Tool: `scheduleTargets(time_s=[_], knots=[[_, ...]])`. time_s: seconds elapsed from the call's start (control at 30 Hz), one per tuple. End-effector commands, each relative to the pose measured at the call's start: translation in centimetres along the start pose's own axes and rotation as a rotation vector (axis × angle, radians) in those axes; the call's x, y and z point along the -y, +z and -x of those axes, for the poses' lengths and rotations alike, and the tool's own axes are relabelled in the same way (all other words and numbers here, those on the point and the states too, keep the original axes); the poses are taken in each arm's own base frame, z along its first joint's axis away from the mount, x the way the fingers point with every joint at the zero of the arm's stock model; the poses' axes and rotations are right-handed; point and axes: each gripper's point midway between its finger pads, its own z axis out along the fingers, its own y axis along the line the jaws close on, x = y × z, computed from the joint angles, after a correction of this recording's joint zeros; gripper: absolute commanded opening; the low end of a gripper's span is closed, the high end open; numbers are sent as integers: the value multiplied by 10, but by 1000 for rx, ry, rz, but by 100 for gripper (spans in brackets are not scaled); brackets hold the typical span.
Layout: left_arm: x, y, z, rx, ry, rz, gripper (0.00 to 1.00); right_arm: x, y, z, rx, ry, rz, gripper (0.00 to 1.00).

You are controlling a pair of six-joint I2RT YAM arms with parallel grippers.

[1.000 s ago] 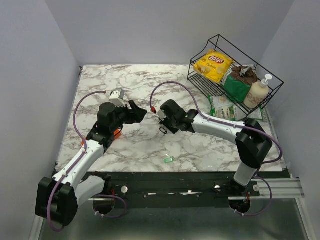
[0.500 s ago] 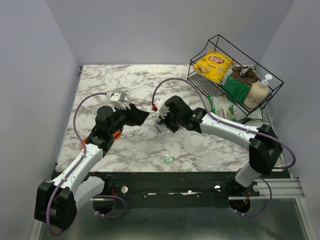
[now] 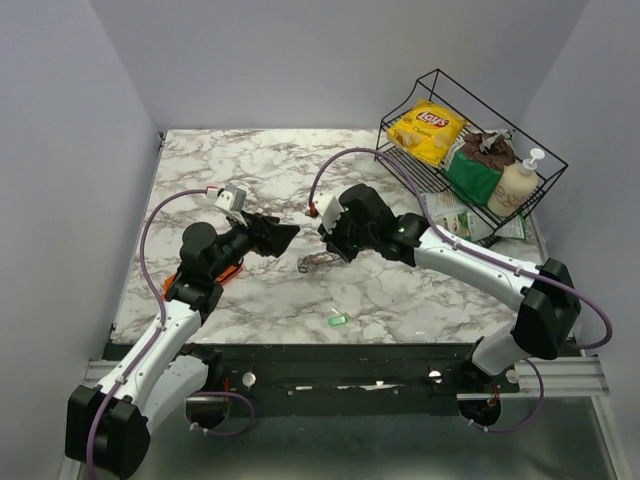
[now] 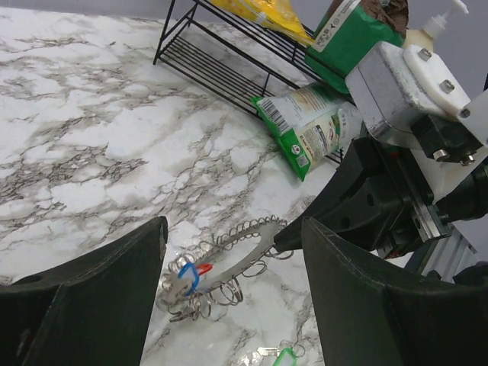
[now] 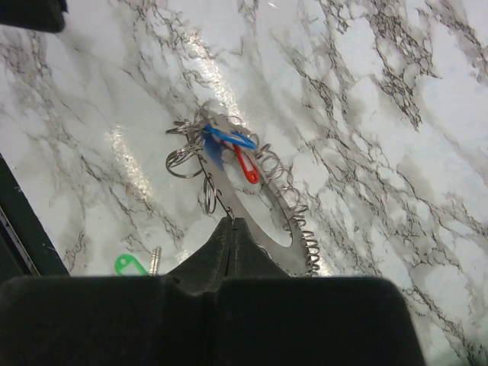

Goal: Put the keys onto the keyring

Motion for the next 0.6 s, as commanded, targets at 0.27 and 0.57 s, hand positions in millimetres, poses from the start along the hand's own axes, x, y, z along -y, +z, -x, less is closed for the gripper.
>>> scheduleTargets(time_s=[0.27,0.57], knots=[[36,-7,21,19,78,-125,79,-9,-35,60,217,-60,78,1],[34,-8,14,9,70,-116,78,-11,-26,51,215,-46,108,1]])
